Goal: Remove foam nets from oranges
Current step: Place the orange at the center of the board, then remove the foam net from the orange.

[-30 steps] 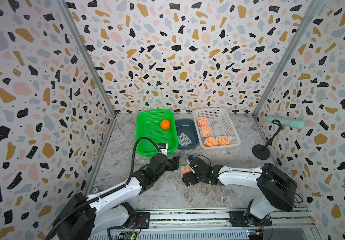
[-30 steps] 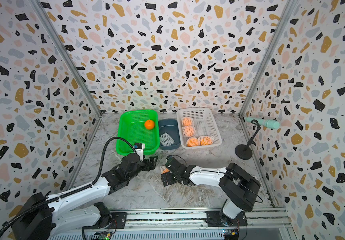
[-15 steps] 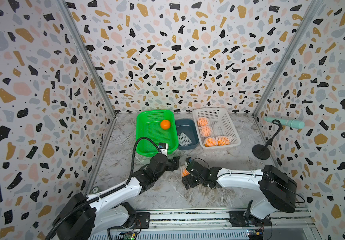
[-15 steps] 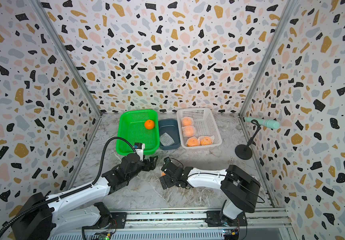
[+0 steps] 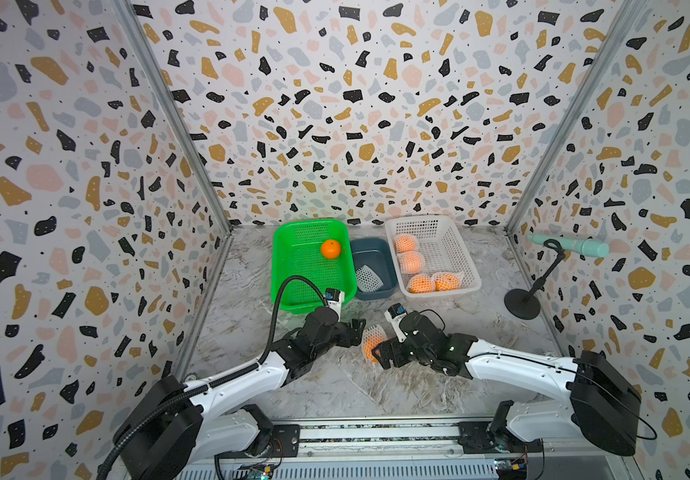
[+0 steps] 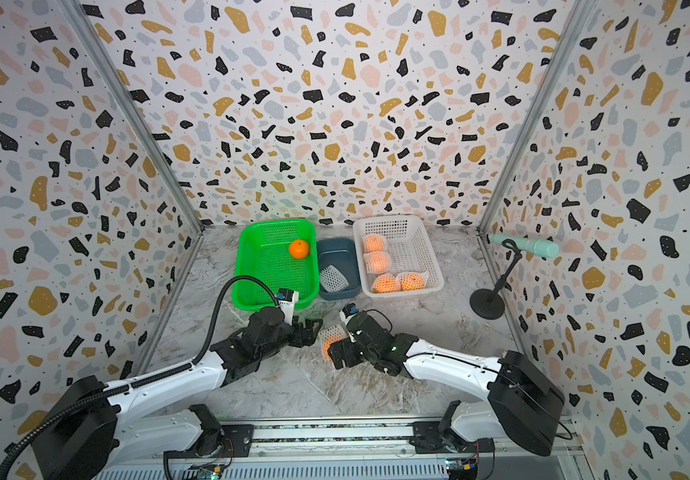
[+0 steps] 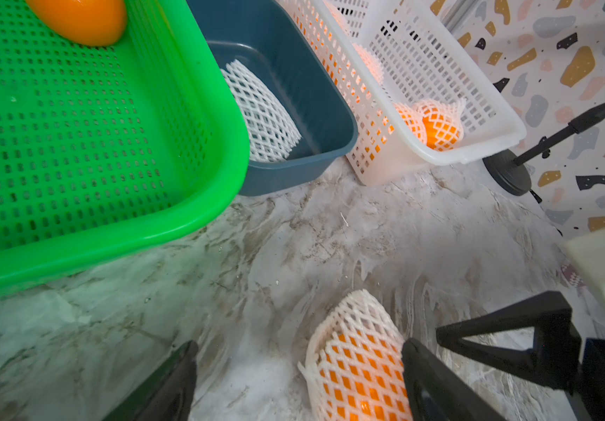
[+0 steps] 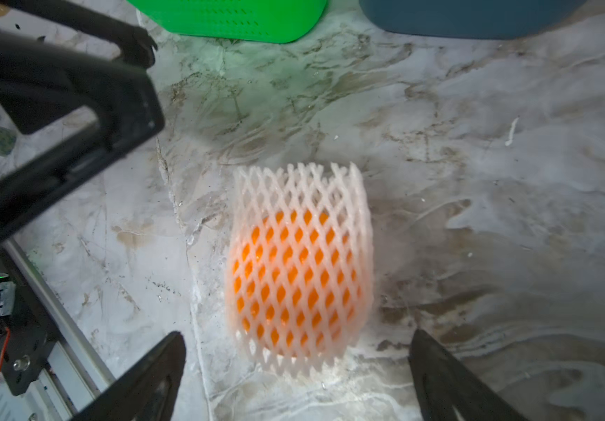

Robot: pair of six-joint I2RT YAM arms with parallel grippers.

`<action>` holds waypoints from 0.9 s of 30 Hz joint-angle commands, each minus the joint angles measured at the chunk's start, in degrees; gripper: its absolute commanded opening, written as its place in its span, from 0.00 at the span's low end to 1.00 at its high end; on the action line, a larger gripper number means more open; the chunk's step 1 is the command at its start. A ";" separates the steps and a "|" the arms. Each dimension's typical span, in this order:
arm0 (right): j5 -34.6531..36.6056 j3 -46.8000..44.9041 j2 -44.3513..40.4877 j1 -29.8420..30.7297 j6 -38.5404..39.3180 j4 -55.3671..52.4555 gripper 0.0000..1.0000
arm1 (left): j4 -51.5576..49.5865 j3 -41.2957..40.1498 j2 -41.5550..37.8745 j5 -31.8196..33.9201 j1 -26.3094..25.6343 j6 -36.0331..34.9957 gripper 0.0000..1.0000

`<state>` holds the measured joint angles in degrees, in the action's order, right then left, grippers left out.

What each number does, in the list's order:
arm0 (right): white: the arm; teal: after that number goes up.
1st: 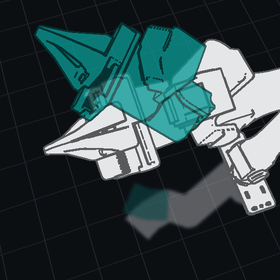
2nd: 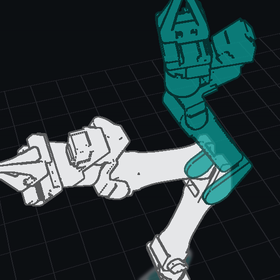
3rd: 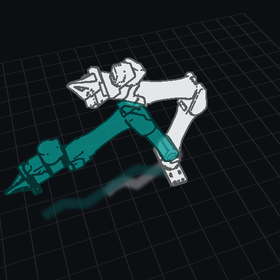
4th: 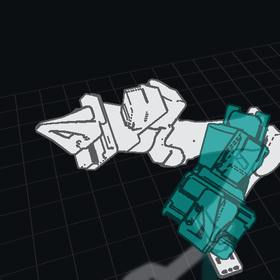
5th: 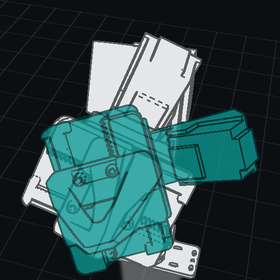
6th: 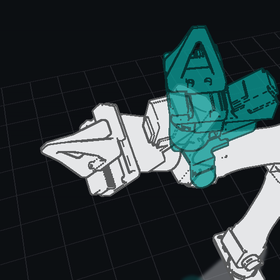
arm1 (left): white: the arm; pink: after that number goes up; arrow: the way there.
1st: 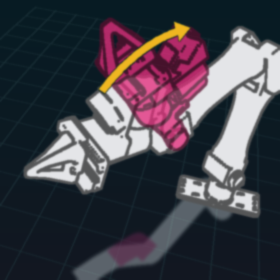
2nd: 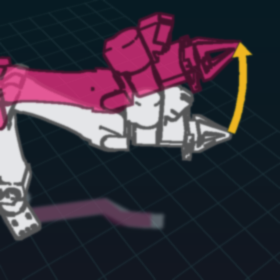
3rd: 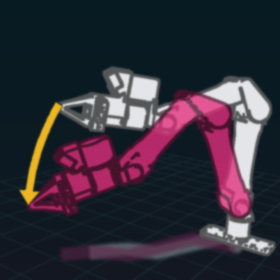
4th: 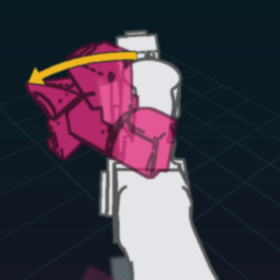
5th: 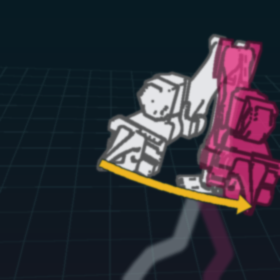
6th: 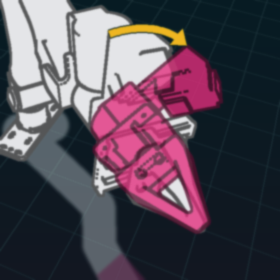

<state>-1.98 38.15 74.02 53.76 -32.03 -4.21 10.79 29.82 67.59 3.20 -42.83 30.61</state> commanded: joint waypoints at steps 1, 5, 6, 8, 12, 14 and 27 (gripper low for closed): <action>-4.06 -2.00 -3.76 -2.31 0.48 0.55 0.96 | 3.08 0.11 1.31 -6.85 -0.11 -0.78 0.88; -6.65 -4.98 -7.18 -6.15 0.39 1.49 0.95 | 3.19 -0.55 3.68 -11.19 -0.15 0.49 0.89; -7.51 -5.55 -7.85 -6.81 0.41 1.82 0.95 | 3.21 -0.67 4.25 -11.20 -0.14 0.96 0.89; -8.57 -6.35 -8.84 -7.67 0.33 2.56 0.94 | 3.19 -0.96 5.59 -11.19 -0.15 1.71 0.89; -9.90 -6.69 -7.96 -7.82 0.80 2.97 0.93 | 7.24 -1.97 8.38 -11.52 -0.15 4.43 0.89; -10.46 -7.05 -7.06 -7.86 0.83 3.63 0.93 | 10.92 -3.01 9.42 -12.65 -0.10 6.08 0.88; -11.37 -8.48 -5.20 -7.88 -0.15 6.20 0.92 | 18.09 -3.78 13.30 -15.20 -0.15 9.21 0.63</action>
<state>-12.91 30.02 69.10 45.95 -31.90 0.97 25.74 26.76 81.14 -11.35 -42.83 39.20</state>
